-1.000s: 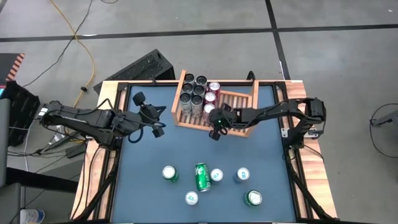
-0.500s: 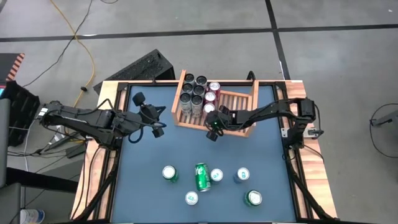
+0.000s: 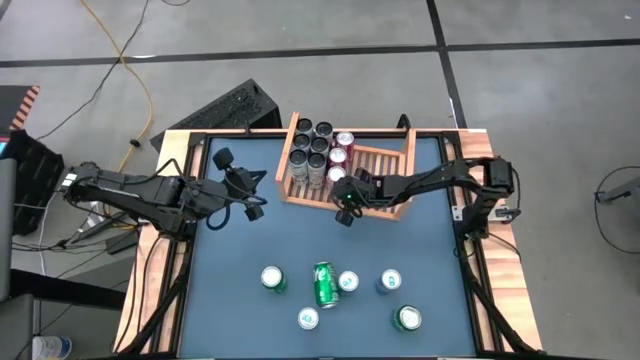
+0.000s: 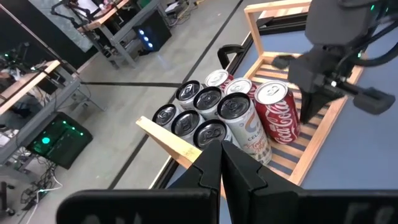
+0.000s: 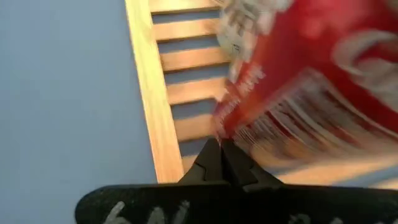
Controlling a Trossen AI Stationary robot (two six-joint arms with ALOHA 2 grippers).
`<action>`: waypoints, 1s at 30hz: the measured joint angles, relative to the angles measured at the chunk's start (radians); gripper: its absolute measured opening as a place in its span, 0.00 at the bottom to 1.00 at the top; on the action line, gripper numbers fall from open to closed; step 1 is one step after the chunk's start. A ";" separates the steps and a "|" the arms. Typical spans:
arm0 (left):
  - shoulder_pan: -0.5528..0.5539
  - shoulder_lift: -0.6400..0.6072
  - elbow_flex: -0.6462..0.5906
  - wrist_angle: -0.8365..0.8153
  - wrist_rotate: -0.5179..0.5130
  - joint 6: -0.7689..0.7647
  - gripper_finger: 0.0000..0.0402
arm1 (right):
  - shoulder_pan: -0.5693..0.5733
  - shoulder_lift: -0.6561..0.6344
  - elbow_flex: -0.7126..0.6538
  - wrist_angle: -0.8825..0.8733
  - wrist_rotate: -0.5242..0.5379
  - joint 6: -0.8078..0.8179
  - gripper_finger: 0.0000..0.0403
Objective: Place canned beverage on shelf
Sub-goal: Put the red soda can on the shelf aligned with the other red soda can
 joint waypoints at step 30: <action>0.000 0.000 0.000 -0.011 0.017 0.002 0.00 | -0.054 -0.055 0.000 -0.061 0.123 0.017 0.00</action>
